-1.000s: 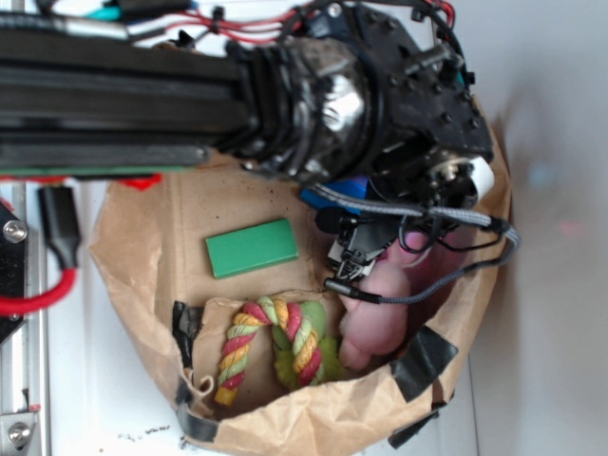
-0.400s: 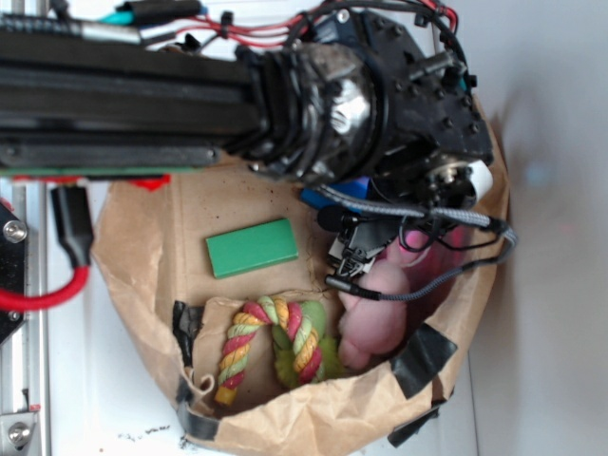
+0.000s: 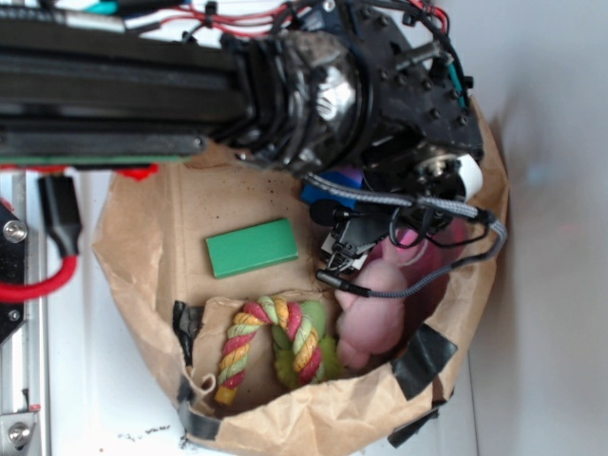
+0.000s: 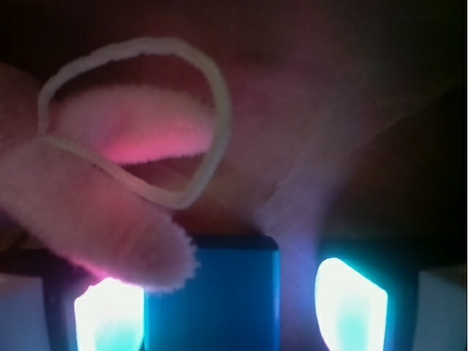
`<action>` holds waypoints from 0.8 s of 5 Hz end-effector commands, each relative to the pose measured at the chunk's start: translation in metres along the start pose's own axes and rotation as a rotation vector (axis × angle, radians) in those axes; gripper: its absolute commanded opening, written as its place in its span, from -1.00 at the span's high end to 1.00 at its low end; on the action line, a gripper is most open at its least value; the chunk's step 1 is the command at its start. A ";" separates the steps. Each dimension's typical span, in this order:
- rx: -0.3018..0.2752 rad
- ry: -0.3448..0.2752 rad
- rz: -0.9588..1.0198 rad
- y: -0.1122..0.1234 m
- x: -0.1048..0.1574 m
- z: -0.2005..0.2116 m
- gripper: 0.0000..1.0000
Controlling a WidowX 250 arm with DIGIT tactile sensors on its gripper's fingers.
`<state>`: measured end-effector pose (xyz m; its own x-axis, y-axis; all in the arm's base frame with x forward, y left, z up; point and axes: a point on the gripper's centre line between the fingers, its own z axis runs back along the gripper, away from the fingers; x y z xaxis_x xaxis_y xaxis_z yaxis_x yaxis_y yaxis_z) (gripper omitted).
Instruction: Grab the blue block.
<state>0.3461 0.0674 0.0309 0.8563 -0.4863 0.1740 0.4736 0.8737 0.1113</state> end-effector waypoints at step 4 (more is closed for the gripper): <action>-0.008 0.044 0.029 0.015 -0.011 0.016 -1.00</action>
<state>0.3334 0.0760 0.0332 0.8650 -0.4897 0.1098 0.4857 0.8719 0.0621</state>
